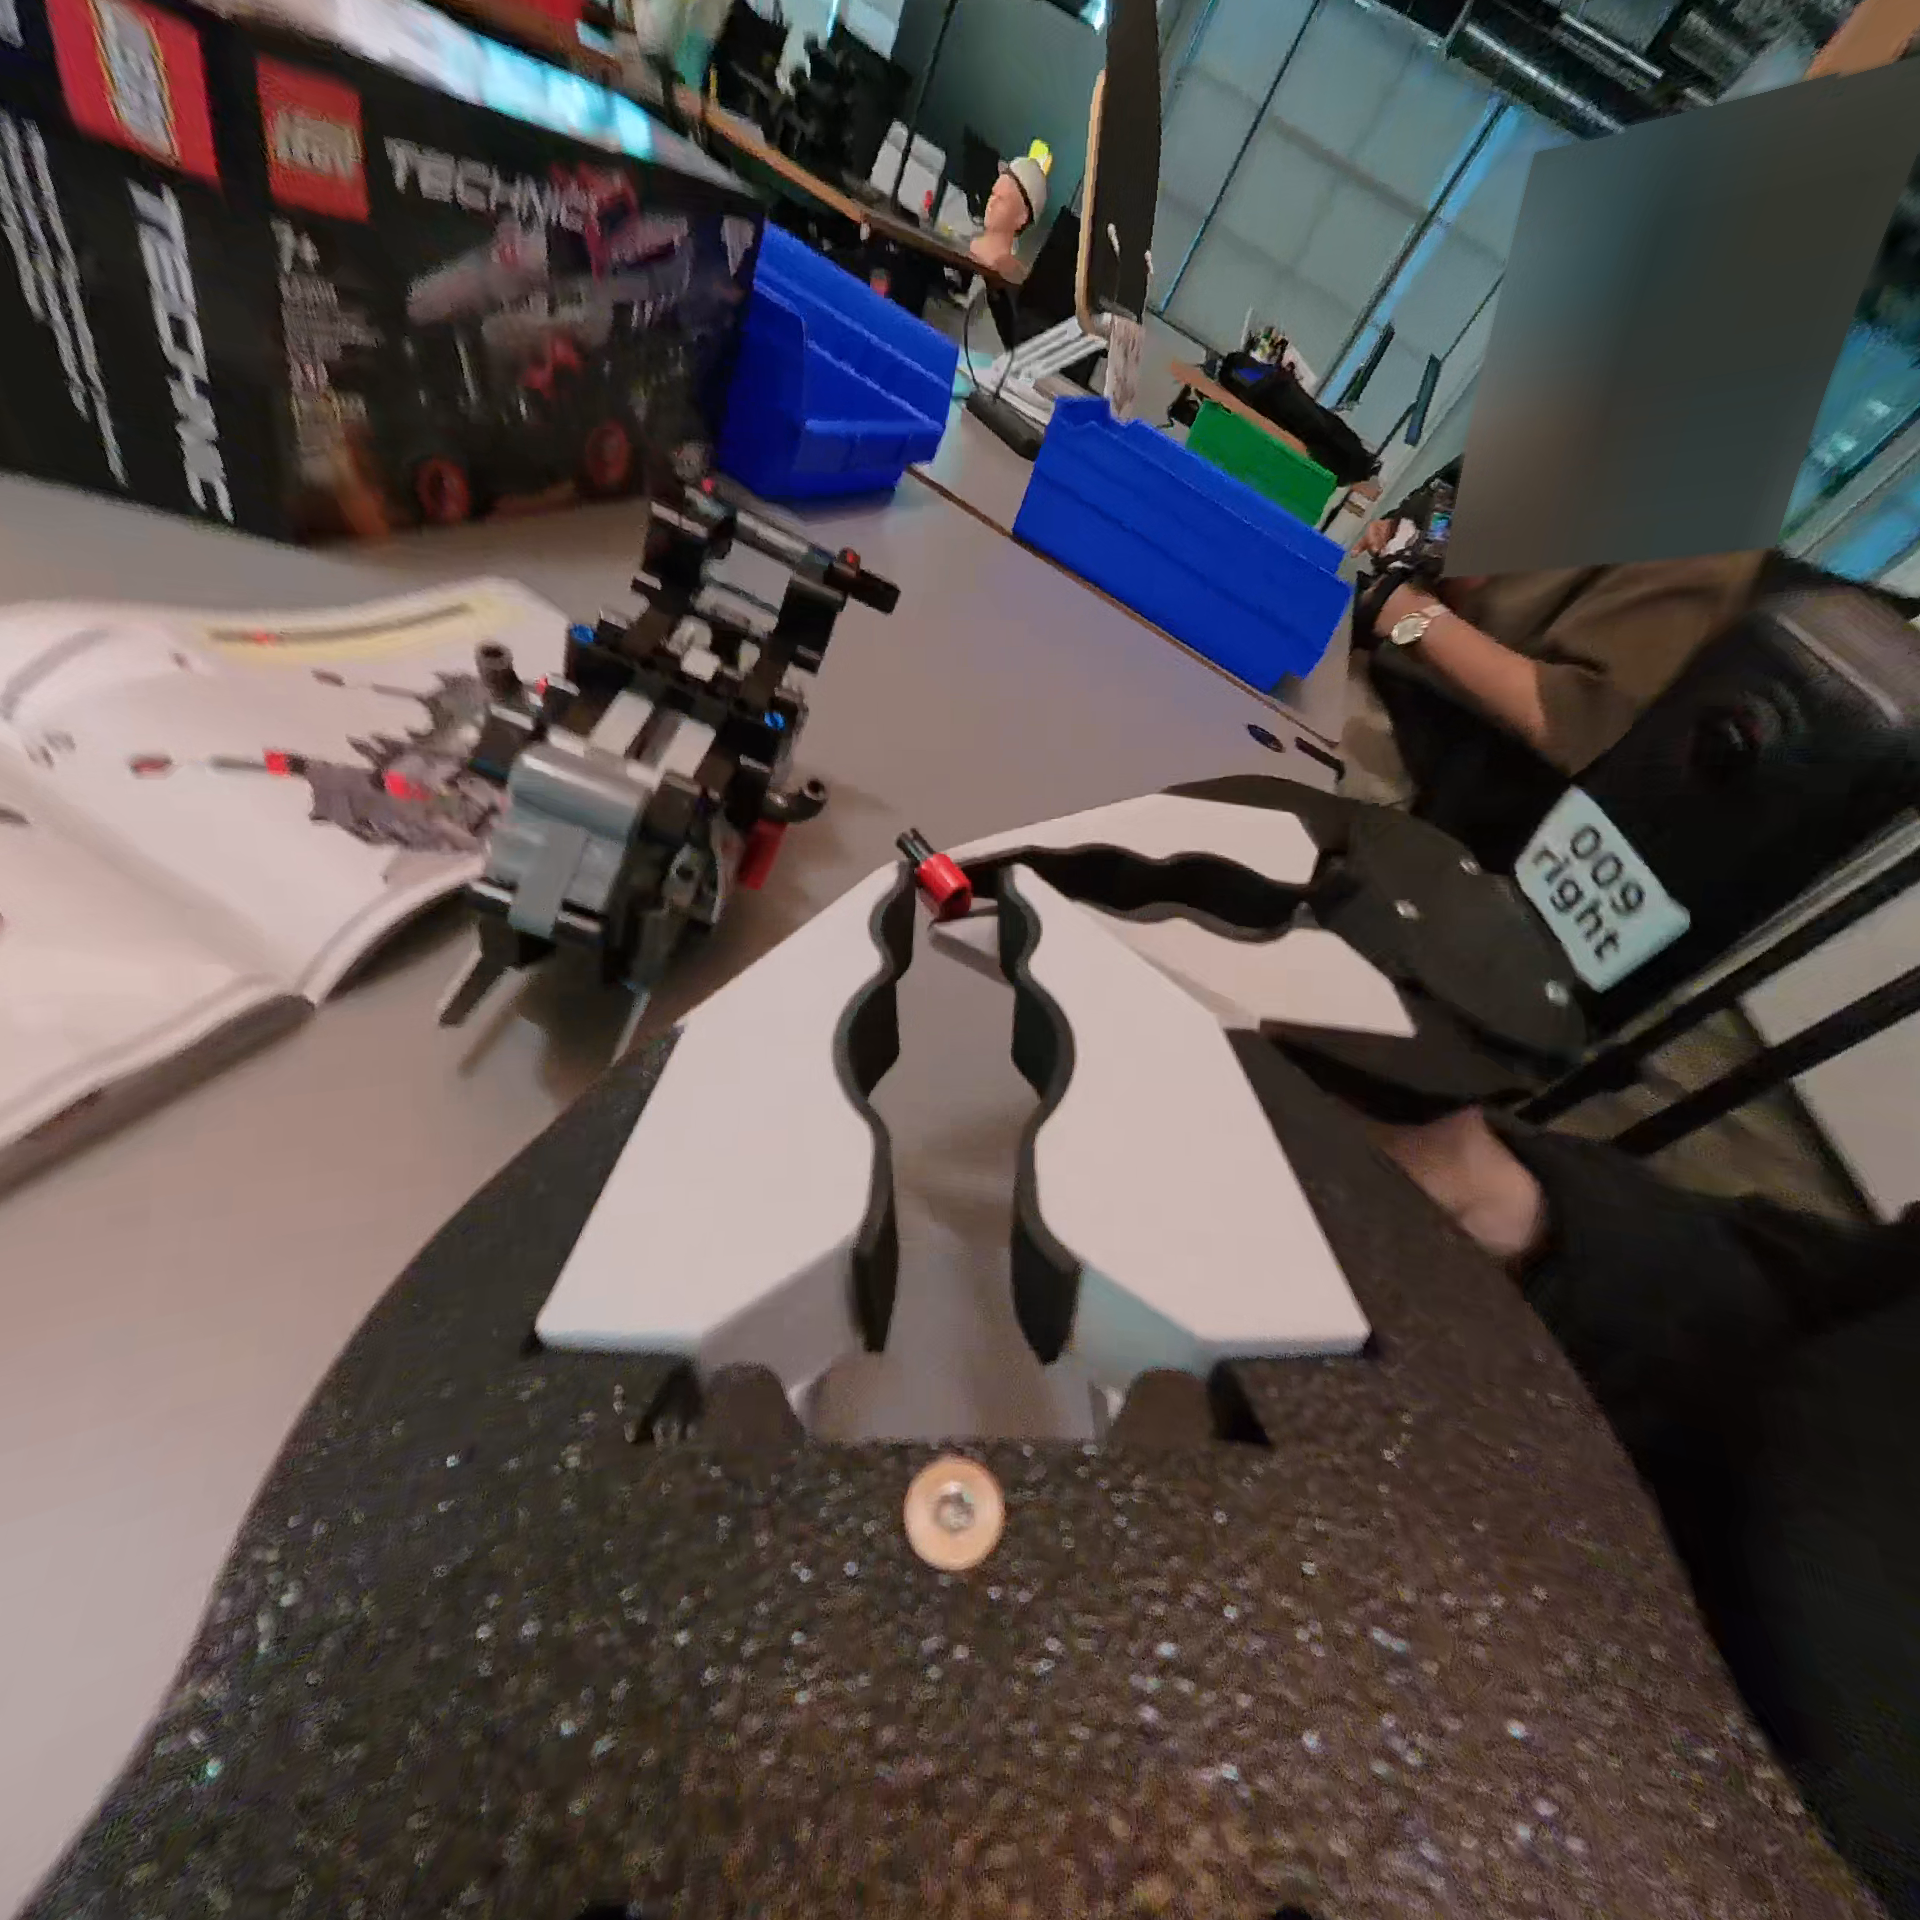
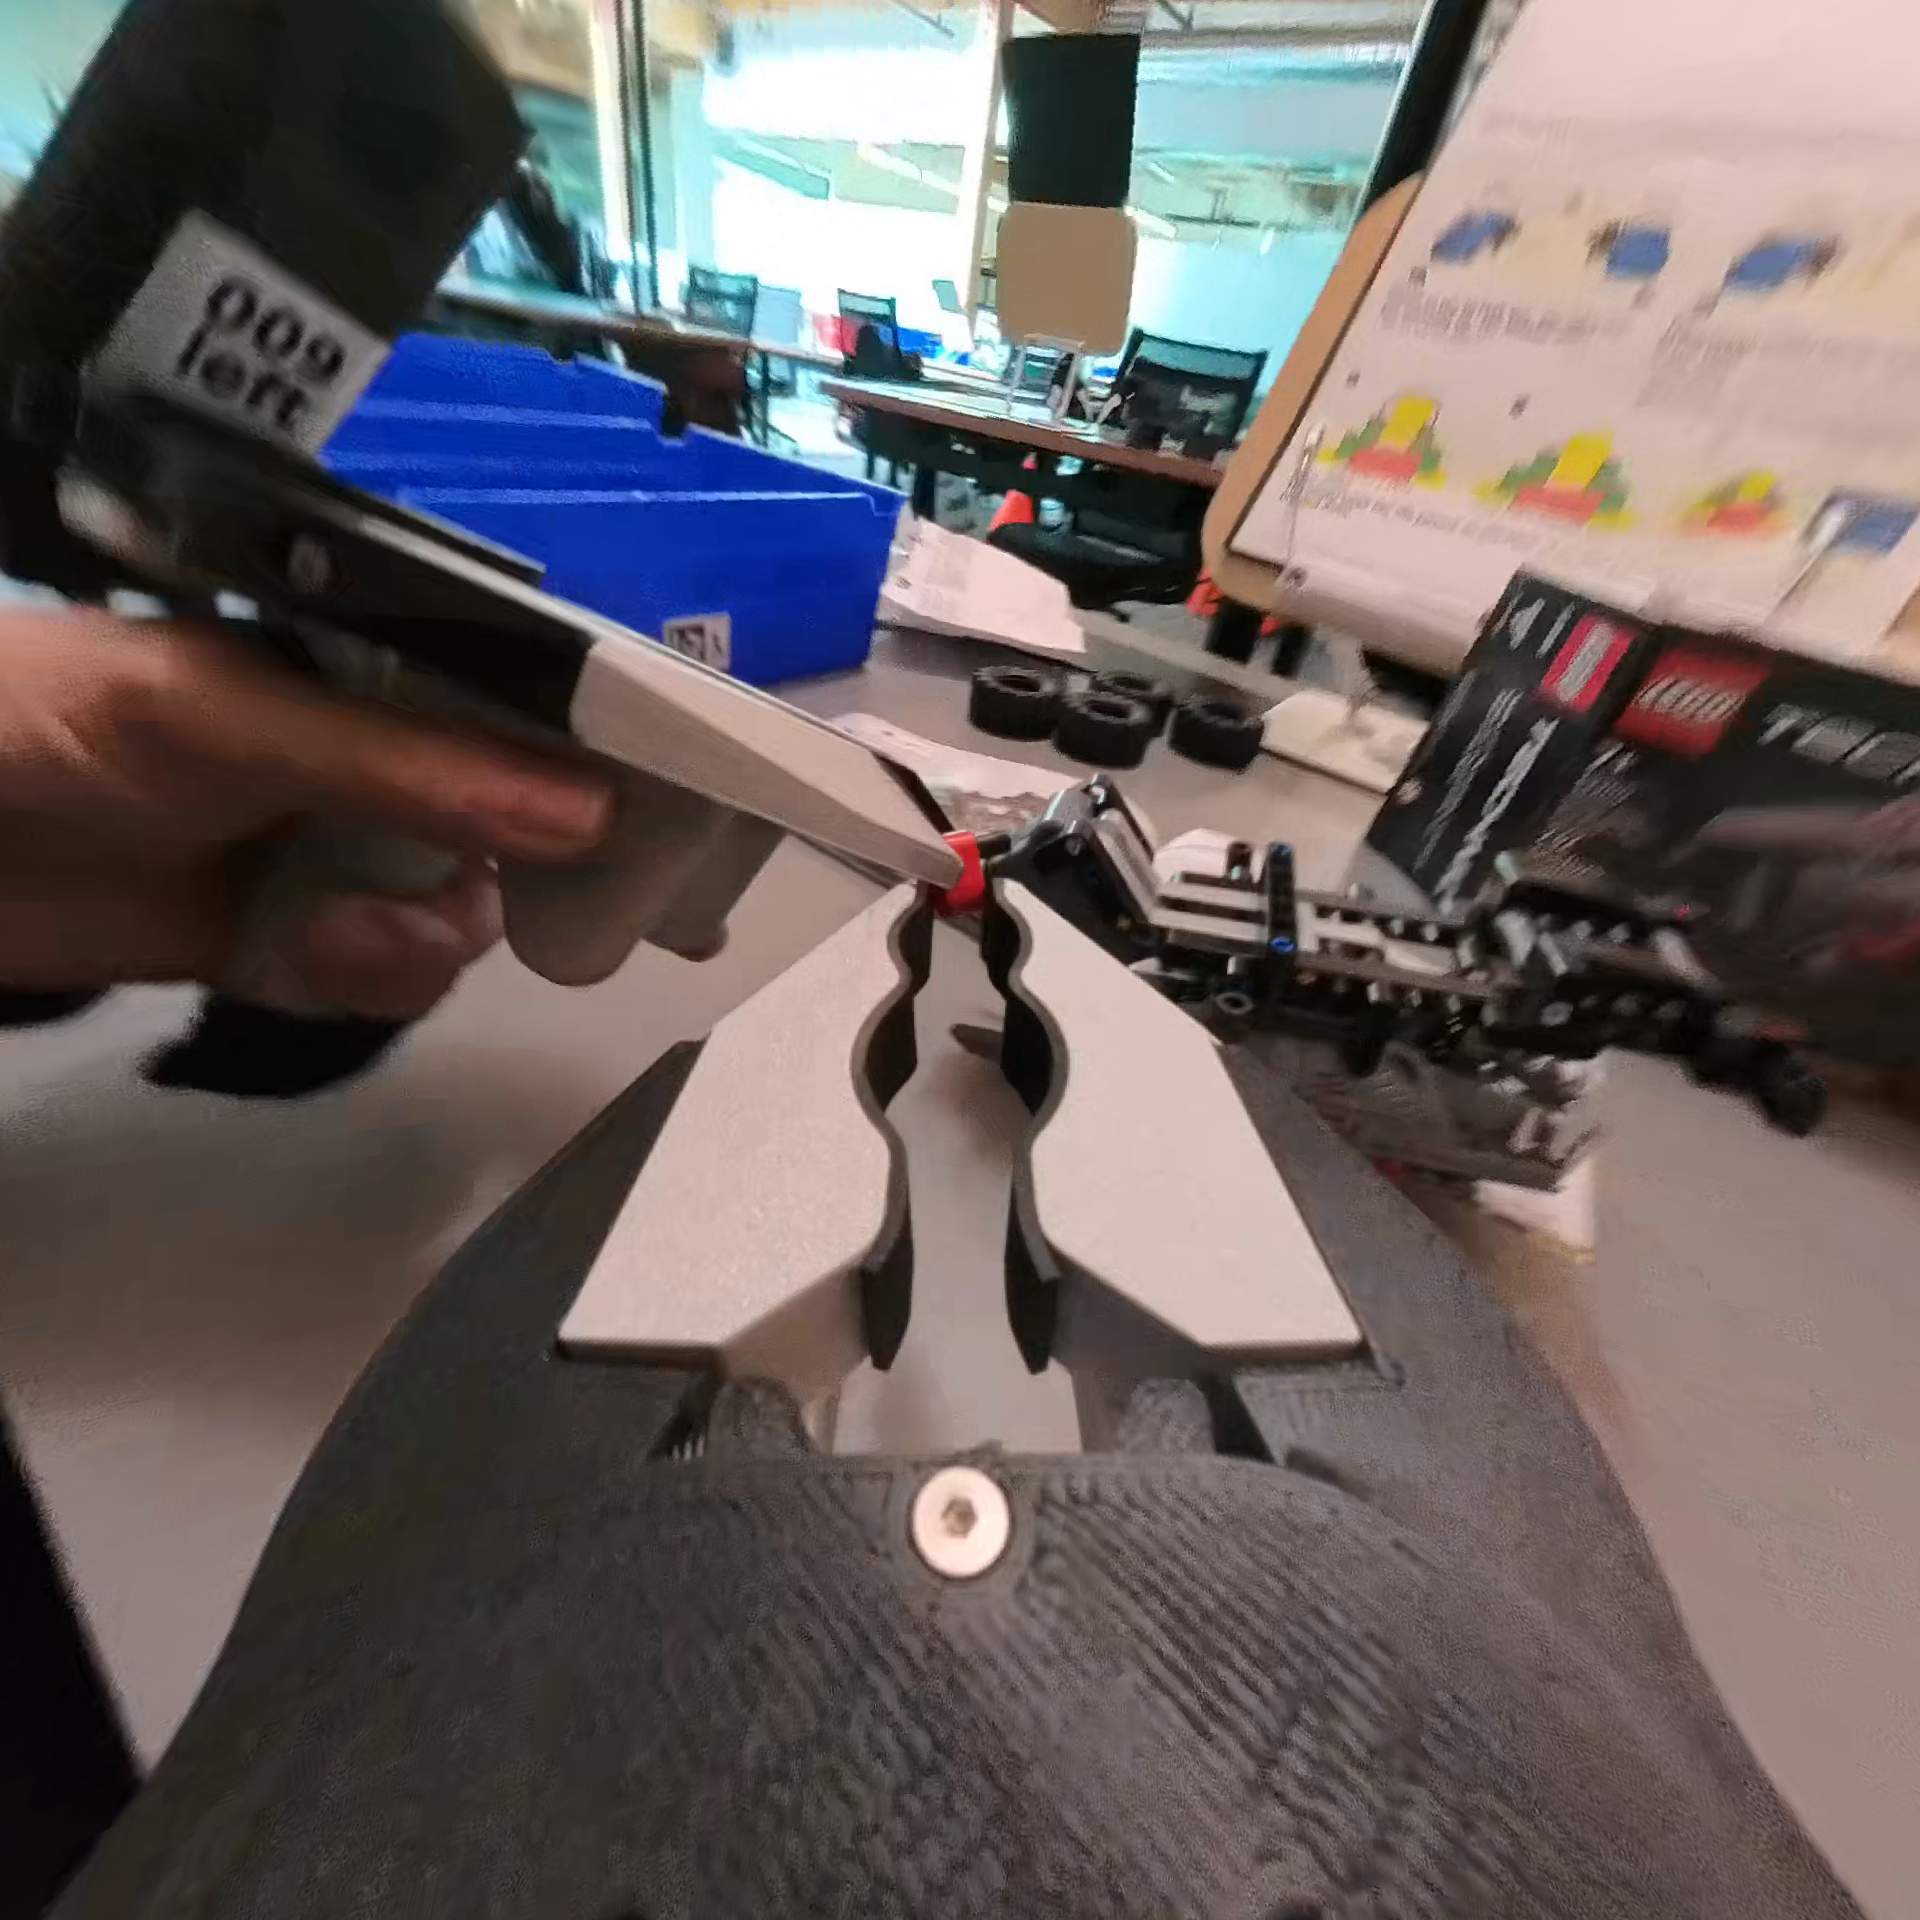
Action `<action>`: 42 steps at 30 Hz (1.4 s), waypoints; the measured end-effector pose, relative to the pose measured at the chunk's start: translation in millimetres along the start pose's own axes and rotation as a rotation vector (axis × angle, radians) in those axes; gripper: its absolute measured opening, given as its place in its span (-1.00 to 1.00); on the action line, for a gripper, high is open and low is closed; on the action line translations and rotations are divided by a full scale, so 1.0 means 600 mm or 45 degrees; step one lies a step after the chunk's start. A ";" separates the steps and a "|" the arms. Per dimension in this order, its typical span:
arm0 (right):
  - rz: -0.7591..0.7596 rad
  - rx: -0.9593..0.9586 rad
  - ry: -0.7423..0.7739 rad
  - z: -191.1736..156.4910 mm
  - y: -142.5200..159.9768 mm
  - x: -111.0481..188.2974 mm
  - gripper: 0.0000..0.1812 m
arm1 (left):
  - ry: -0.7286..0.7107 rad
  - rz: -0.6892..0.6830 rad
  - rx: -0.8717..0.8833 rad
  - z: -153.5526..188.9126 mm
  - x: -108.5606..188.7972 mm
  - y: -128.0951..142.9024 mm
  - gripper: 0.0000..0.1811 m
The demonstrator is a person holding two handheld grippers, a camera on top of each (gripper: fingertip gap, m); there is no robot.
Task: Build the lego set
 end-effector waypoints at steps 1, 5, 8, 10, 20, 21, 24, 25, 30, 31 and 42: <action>0.007 -0.127 -0.043 0.002 -0.003 0.000 -0.90 | -0.013 0.017 -0.059 0.000 0.001 -0.006 -0.85; 0.008 -0.644 -0.206 0.009 -0.009 -0.001 -0.90 | -0.027 0.070 -0.360 0.007 0.015 -0.026 -0.84; 0.079 -1.030 -0.304 0.023 -0.017 0.001 -0.91 | -0.114 0.005 -0.744 0.002 0.024 -0.013 -0.79; 0.128 -1.223 -0.344 0.033 -0.016 0.001 -0.91 | -0.209 -0.075 -1.010 -0.005 0.024 -0.002 -0.74; 0.221 -1.729 -0.586 0.004 -0.025 -0.005 -0.91 | -0.606 -0.093 -1.563 -0.006 0.003 -0.009 -0.78; 0.231 -1.769 -0.609 0.001 -0.027 -0.005 -0.91 | -0.629 -0.072 -1.579 -0.004 0.004 -0.012 -0.83; 0.267 -1.848 -0.630 0.001 -0.032 -0.004 -0.91 | -0.699 -0.047 -1.654 -0.004 0.008 -0.017 -0.91; 0.266 -1.845 -0.621 0.001 -0.030 -0.004 -0.91 | -0.719 -0.044 -1.671 -0.006 0.010 -0.019 -0.95; 0.273 -1.835 -0.602 0.000 -0.027 -0.005 -0.92 | -0.691 -0.046 -1.757 -0.004 0.008 -0.015 -0.94; 0.272 -1.852 -0.604 0.001 -0.026 -0.006 -0.92 | -0.670 -0.044 -1.745 -0.003 0.007 -0.012 -0.87; 0.234 -1.894 -0.709 -0.016 -0.030 -0.001 -0.91 | -0.557 0.087 -1.692 0.024 0.015 -0.027 -0.83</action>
Point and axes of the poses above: each gripper's, where its closed fingertips meet, x back along the fingers, y out of its underside, z = x × y across the jaws, the point moved 1 cm from there along x, back along the fingers, and after that the axes turned 13 degrees about -x, right-handed, at the moved point
